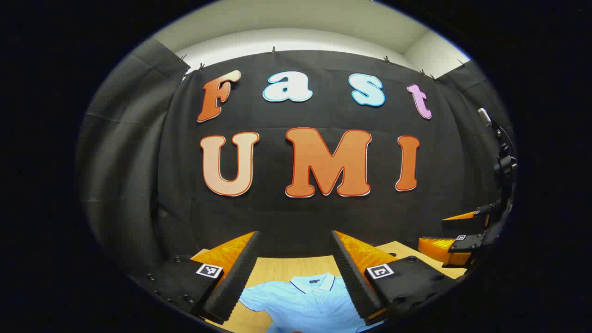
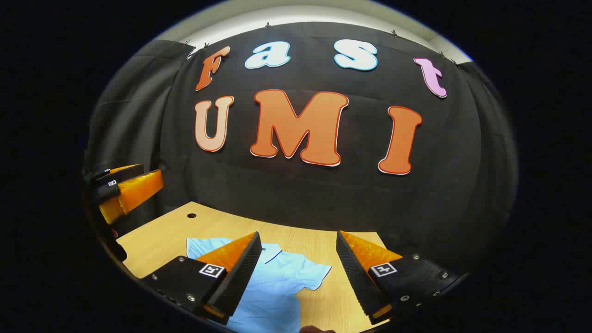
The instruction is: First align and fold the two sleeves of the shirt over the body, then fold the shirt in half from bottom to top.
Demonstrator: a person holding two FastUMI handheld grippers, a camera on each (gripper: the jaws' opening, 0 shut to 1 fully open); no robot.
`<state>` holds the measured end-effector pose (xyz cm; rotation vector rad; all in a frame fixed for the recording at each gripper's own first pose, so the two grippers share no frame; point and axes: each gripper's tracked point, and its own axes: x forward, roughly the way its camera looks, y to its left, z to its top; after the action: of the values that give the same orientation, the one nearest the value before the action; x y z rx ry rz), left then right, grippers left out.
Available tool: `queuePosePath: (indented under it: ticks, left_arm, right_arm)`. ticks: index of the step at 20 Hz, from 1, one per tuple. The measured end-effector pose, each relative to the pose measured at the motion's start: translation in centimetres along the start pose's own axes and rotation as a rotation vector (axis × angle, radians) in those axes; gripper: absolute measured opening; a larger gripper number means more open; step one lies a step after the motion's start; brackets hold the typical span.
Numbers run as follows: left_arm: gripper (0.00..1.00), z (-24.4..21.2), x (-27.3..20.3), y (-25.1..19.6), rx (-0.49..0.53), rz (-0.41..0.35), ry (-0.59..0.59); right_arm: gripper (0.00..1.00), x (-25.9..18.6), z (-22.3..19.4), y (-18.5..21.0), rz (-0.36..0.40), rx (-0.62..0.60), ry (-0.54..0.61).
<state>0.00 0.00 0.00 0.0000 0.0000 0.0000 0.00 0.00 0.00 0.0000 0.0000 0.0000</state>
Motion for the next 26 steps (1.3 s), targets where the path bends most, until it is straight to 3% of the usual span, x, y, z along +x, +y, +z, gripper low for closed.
queuePosePath:
  ticks: [15, 20, 26]
  left_arm:
    - [0.95, 0.9, 0.5, -1.3, 0.019, -0.02, -0.049]
    - [0.98, 1.3, 0.1, -1.3, 0.046, 0.005, -0.056]
    - [0.96, 1.6, -0.8, -0.6, 0.078, 0.078, -0.053]
  right_arm:
    - [0.99, 3.3, -1.8, -1.0, -0.004, -0.006, 0.059]
    - [0.99, 6.3, -3.8, -3.5, -0.049, -0.016, 0.161]
    - [0.99, 10.0, -7.3, -5.7, -0.03, 0.01, 0.305]
